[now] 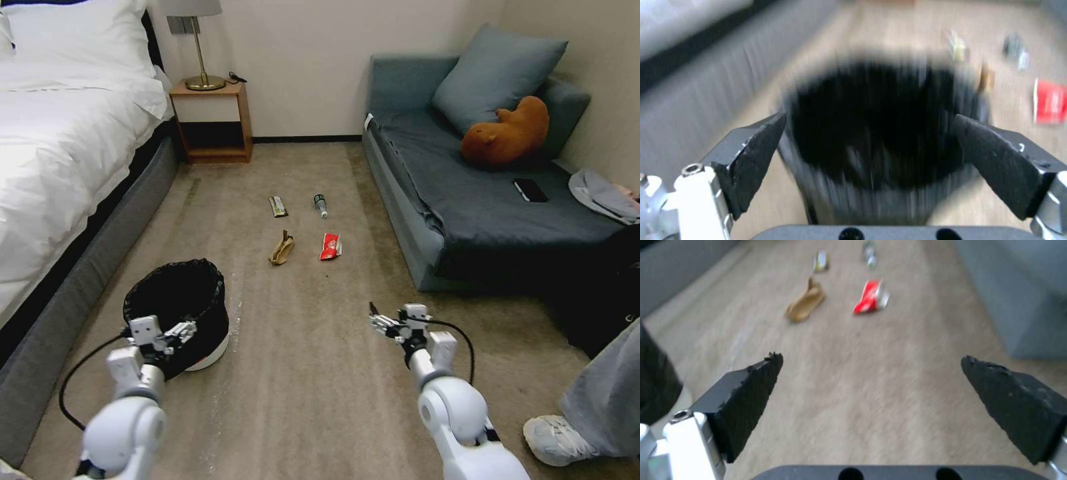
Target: Pick up the trash bin, then pick up the garbage on the floor and place it into the trash bin.
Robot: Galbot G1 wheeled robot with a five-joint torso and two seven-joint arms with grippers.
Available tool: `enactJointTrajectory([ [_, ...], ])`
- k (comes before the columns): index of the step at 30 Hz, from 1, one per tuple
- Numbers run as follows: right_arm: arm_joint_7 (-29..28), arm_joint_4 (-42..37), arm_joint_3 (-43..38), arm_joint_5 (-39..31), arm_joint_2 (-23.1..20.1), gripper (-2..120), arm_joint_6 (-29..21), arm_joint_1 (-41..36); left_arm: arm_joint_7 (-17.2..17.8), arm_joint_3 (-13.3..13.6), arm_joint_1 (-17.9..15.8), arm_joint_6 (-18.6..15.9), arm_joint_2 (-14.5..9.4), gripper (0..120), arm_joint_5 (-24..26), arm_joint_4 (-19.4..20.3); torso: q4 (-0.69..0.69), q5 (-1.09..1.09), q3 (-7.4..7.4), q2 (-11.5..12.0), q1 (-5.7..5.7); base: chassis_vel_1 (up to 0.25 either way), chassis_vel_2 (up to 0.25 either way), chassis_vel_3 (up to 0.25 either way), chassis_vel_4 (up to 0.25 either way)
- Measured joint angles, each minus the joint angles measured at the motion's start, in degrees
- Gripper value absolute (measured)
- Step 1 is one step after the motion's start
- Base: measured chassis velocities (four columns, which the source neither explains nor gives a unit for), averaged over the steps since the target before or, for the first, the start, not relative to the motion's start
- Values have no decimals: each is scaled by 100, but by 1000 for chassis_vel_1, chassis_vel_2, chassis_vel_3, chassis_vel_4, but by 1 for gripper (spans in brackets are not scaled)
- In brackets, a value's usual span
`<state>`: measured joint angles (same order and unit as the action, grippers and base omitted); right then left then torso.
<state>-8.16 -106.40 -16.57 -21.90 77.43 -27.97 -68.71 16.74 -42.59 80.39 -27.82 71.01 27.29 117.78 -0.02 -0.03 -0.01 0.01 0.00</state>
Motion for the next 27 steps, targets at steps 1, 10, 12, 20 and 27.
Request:
enactJointTrajectory([
  [1, -15, 15, 44, -64, -17, 100, -64, 54, 5, -34, -19, -25, -66, 100, 21, 131, 2, 13, 1, -1, 0, 0, 0, 0, 0],
  [10, -14, 82, 60, -426, -234, 100, -56, 282, 5, -121, -55, -146, -272, 100, 77, 327, 2, -3, 1, 0, 0, 0, 0, 0, 0],
  [12, -10, 85, 57, -422, -234, 100, -42, 255, 15, -160, -69, -171, -328, 100, 117, 317, 2, 7, 0, 0, 0, 0, 0, 0, 0],
  [20, 11, 123, 49, -298, -206, 100, 53, 155, 159, -324, -169, -384, -706, 100, 533, -16, 1, 2, 0, 0, 0, 0, 0, 0, 0],
  [27, 65, 198, 84, -53, -157, 100, 188, 56, 316, -432, -475, -571, -1062, 100, 1097, -515, 2, 2, 0, 0, 0, 0, 0, 0, 0],
])
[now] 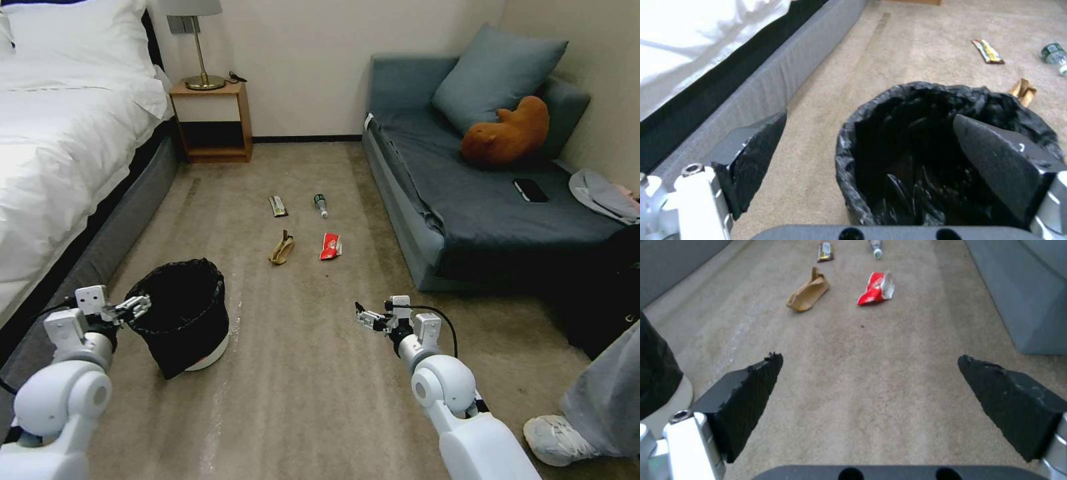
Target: Pick up the trash bin, then pick up the garbage on the floor and place it into the trash bin.
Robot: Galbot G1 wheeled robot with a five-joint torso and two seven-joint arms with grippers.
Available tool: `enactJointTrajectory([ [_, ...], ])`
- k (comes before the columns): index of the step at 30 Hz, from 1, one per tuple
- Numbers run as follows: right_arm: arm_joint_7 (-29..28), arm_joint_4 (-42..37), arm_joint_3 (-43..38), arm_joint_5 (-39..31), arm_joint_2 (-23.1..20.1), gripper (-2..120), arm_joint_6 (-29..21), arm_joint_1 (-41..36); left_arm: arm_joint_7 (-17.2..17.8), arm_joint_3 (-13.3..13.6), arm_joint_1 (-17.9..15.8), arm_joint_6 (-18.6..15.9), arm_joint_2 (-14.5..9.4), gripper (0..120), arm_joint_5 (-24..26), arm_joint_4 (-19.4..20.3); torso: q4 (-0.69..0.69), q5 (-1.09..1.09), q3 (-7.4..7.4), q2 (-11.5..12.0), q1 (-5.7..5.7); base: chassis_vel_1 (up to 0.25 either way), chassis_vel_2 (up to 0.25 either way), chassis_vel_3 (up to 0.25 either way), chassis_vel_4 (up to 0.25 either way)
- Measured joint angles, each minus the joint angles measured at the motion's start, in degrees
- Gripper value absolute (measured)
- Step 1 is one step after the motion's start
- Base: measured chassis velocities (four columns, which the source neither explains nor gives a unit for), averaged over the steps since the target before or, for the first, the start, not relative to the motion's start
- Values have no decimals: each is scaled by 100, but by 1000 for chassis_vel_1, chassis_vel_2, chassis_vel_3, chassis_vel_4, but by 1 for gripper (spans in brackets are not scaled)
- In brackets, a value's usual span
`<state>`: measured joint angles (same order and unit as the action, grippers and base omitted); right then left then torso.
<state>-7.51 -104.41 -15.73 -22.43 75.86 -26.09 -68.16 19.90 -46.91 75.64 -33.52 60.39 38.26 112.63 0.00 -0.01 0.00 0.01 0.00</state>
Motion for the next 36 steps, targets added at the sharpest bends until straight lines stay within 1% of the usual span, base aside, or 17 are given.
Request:
enactJointTrajectory([
  [2, 3, 23, 7, 41, 19, 100, 26, -22, 2, 1, -118, -31, -127, 100, 95, -186, 0, -1, 0, 0, 0, 0, 0, 0, 0],
  [3, 3, 23, 7, 41, 19, 100, 26, -22, 2, 1, -118, -31, -127, 100, 95, -186, 0, -1, 0, 0, 0, 0, 0, 0, 0],
  [4, 4, 33, 15, 66, 28, 100, 36, -34, -1, 18, -210, -43, -225, 100, 131, -318, 0, 0, 0, 0, 0, 0, 0, 0, 0],
  [5, 4, 33, 15, 66, 28, 100, 36, -34, -1, 18, -210, -43, -225, 100, 131, -318, 0, 0, 0, 0, 0, 0, 0, 0, 0],
  [6, 5, 42, 24, 102, 46, 100, 43, -46, -19, 77, -360, -75, -352, 99, 166, -529, 0, 0, 0, -1, 0, 0, 0, 0, 0],
  [8, 5, 43, 41, 128, 71, 100, 44, -59, -48, 180, -582, -119, -491, 99, 196, -848, 0, 0, 0, -1, 0, 0, 0, 0, 0],
  [9, 5, 43, 41, 128, 71, 100, 44, -59, -48, 180, -582, -119, -491, 99, 196, -848, 0, 0, 0, -1, 0, 0, 0, 0, 0],
  [11, 2, 47, 71, 172, 102, 100, 45, -80, -86, 334, -847, -184, -617, 99, 230, -1256, 0, -1, 0, -1, 0, 0, 0, 0, 0],
  [12, 2, 47, 71, 172, 102, 100, 45, -80, -86, 334, -847, -184, -617, 99, 230, -1256, 0, -1, 0, -1, 0, 0, 0, 0, 0],
  [13, 0, 62, 108, 197, 115, 100, 45, -83, -96, 404, -966, -208, -677, 99, 232, -1485, 2, -1, 0, -1, 0, 0, 0, 0, 0],
  [15, -2, 126, 204, 214, 125, 100, 46, -23, -119, 423, -1019, -218, -751, 98, 229, -1712, 2, 0, 0, -1, 0, 0, 0, 0, 0],
  [19, -2, 222, 364, 224, 141, 100, 48, 85, -150, 432, -1060, -224, -798, 98, 196, -1959, -3, -1, 0, -1, 0, 0, 0, 0, 0],
  [22, -4, 252, 413, 231, 150, 100, 50, 121, -192, 467, -1101, -218, -801, 98, 58, -2073, 0, -1, 0, -1, 0, 0, 0, 0, 0],
  [23, -6, 284, 461, 234, 156, 100, 53, 158, -291, 480, -1103, -152, -798, 98, -234, -2144, 0, -1, 0, -1, 0, 0, 0, 0, 0],
  [25, -5, 340, 516, 264, 159, 100, 76, 196, -419, 530, -1099, -80, -774, 98, -505, -2161, -2, 1, 0, -1, 0, 0, 0, 0, 0],
  [30, -1, 411, 552, 317, 151, 100, 123, 214, -444, 606, -1199, -84, -706, 99, -505, -2179, 2, 2, 0, -1, 0, 0, 0, 0, 0],
  [36, 15, 534, 635, 325, 135, 100, 159, 333, -446, 676, -1308, -104, -679, 99, -370, -2315, -1, 1, 0, -1, 0, 0, 0, 0, 0],
])
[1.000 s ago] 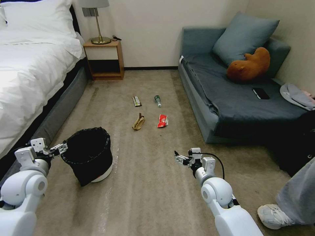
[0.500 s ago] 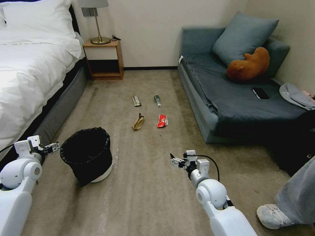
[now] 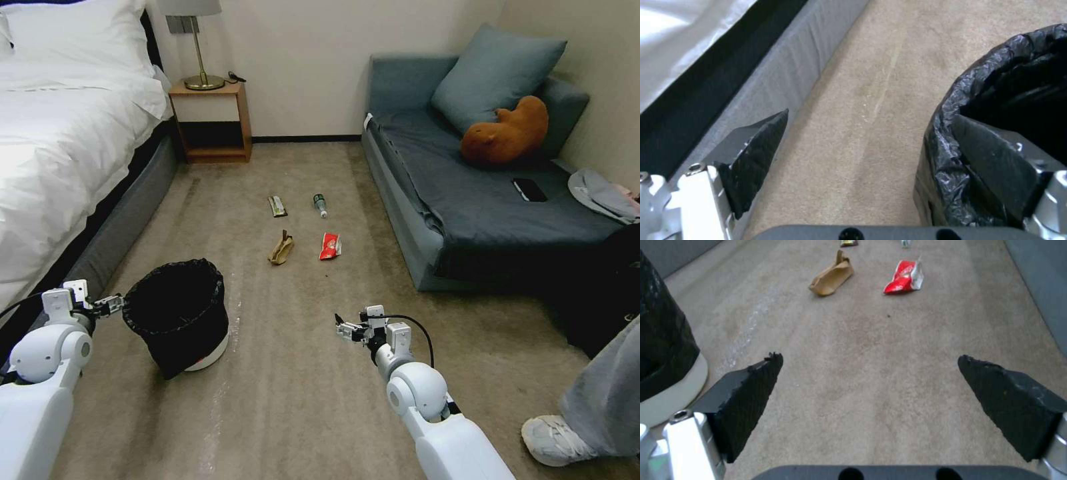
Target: Pick up the trash bin, then pick up the garbage on the floor and place it into the trash bin.
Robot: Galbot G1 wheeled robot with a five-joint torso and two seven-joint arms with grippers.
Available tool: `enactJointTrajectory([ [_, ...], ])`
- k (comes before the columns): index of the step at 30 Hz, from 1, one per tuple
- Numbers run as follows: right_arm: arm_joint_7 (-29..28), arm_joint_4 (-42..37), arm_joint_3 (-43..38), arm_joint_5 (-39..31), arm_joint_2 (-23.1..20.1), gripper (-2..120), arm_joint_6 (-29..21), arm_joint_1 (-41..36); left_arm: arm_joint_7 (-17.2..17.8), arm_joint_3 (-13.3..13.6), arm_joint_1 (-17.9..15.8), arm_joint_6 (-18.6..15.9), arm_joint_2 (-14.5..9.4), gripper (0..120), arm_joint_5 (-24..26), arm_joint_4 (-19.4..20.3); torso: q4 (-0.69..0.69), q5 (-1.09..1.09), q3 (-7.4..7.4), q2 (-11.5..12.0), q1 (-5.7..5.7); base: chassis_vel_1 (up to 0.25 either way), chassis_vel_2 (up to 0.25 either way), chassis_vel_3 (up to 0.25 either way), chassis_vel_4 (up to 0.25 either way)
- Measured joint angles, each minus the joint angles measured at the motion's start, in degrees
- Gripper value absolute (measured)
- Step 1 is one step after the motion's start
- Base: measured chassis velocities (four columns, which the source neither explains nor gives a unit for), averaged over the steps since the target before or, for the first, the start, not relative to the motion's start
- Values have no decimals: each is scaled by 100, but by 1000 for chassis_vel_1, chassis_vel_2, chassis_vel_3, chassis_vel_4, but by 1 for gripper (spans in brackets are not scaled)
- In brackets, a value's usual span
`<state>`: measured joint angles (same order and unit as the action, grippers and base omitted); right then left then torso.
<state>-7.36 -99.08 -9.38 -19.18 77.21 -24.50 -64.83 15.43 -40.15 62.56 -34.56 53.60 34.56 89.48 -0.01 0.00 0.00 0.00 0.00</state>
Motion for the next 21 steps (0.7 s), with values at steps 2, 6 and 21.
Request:
enactJointTrajectory([
  [2, 1, 32, 13, 0, 1, 100, 5, 31, -9, 29, -33, 0, 0, 98, 19, -34, 1, 0, 0, 0, 0, 0, 0, 0, 0],
  [6, 2, 88, 39, 0, 9, 100, 10, 80, -43, 109, -114, 5, 0, 98, 38, -117, 1, 0, 0, 0, 0, 0, 0, 0, 0],
  [21, 7, 439, 161, -3, 55, 100, 68, 303, -179, 686, -702, 72, 172, 98, -164, -799, 1, 0, 0, 0, 0, 0, 0, 0, 0],
])
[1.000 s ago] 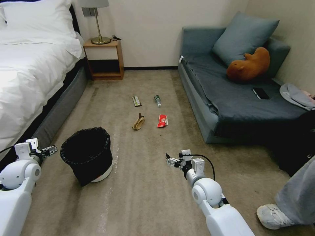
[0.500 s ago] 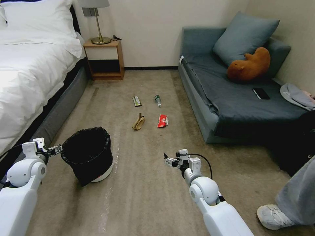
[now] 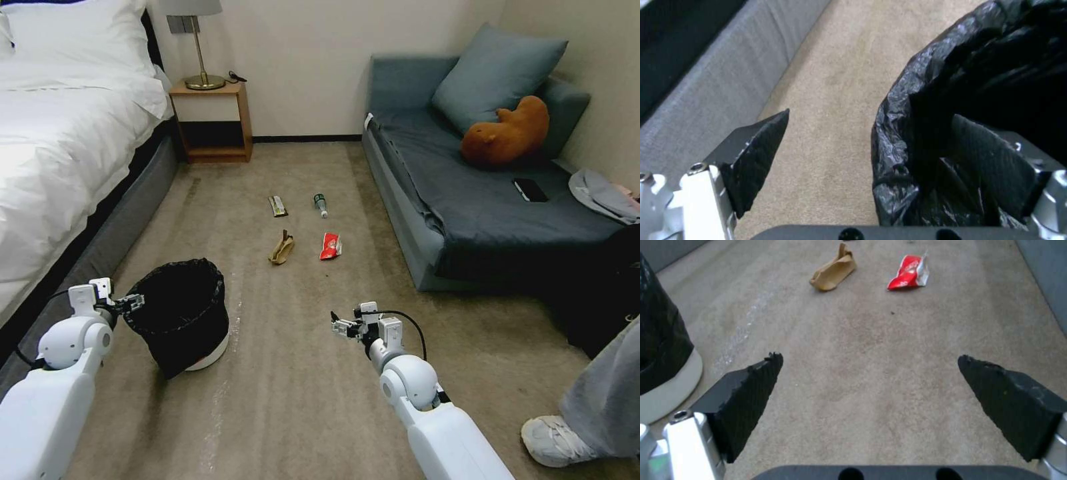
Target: Pick up the trash bin, then pick up the garbage on the floor and place it into the trash bin.
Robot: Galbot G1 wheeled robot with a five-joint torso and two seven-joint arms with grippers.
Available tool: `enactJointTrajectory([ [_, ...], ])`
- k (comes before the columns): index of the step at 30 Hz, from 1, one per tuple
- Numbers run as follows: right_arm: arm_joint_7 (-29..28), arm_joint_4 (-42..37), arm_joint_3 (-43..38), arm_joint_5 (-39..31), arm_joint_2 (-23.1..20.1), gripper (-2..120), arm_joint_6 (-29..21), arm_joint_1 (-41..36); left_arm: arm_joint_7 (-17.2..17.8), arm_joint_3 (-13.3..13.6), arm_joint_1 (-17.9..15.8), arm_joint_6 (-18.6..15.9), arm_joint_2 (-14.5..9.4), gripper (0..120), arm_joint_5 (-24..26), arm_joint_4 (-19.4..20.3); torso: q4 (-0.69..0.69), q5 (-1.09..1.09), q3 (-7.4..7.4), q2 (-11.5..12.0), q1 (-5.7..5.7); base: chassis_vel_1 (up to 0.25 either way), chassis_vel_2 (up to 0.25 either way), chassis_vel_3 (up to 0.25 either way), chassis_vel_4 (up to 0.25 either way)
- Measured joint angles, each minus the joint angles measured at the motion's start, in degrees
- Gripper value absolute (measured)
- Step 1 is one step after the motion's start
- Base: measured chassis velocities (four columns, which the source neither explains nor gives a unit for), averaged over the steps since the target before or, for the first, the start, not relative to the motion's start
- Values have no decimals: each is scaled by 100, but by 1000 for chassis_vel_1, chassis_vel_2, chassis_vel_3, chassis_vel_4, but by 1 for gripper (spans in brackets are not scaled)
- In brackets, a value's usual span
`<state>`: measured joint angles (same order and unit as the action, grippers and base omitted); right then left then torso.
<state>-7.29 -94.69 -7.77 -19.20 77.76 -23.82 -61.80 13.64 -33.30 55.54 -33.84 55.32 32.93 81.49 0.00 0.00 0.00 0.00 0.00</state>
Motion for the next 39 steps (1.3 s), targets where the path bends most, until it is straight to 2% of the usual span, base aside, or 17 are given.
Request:
enactJointTrajectory([
  [7, -9, 17, 17, -3, 2, 100, 14, 1, -10, 126, -242, 23, 104, 95, -115, -341, 1, 0, 0, 0, 0, 0, 0, 0, 0],
  [9, -17, 12, 24, -12, -11, 100, 14, 0, -23, 168, -308, 29, 144, 84, -158, -457, 1, 0, 0, 0, 0, 0, 0, 0, 0],
  [13, -22, -12, 29, -22, -21, 100, 14, -1, -48, 193, -336, 31, 171, 76, -186, -516, 0, 0, 0, 0, 0, 0, 0, 0, 0],
  [15, -25, -45, 41, -27, -23, 100, 13, -9, -92, 219, -358, 36, 184, 66, -195, -559, 0, 0, 0, 0, 0, 0, 0, 0, 0],
  [16, -25, -45, 41, -27, -23, 100, 13, -9, -92, 219, -358, 36, 184, 66, -195, -559, 0, 0, 0, 0, 0, 0, 0, 0, 0],
  [18, -28, -103, 87, -31, -15, 100, 2, -28, -169, 238, -367, 56, 200, 53, -217, -592, 0, 0, 0, 0, 0, 0, 0, 0, 0],
  [19, -28, -103, 87, -31, -15, 100, 2, -28, -169, 238, -367, 56, 200, 53, -217, -592, 0, 0, 0, 0, 0, 0, 0, 0, 0],
  [22, -30, -152, 136, -32, 0, 100, -14, -48, -229, 239, -318, 79, 225, 37, -258, -585, 0, 0, 0, 0, 0, 0, 0, 0, 0],
  [24, -30, -157, 143, -32, 4, 100, -15, -52, -242, 239, -301, 87, 227, 34, -274, -574, 0, -1, 0, 0, 0, 0, 0, 0, 0],
  [25, -31, -158, 149, -32, 7, 100, -16, -58, -262, 228, -274, 103, 226, 26, -291, -550, 0, 1, 1, 0, 0, 0, 0, 0, 0],
  [26, -31, -158, 149, -32, 7, 100, -16, -58, -262, 228, -274, 103, 226, 26, -291, -550, 0, 1, 1, 0, 0, 0, 0, 0, 0],
  [31, -38, -154, 165, -30, 9, 100, -20, -72, -381, 165, -185, 135, 184, 10, -283, -472, 0, 0, 1, 0, 0, 0, 0, 0, 0],
  [39, -47, -110, 195, -20, 26, 100, -22, -67, -408, 2, -34, 256, 117, 8, -283, -270, 0, -2, 1, 0, 0, 0, 0, 0, 0],
])
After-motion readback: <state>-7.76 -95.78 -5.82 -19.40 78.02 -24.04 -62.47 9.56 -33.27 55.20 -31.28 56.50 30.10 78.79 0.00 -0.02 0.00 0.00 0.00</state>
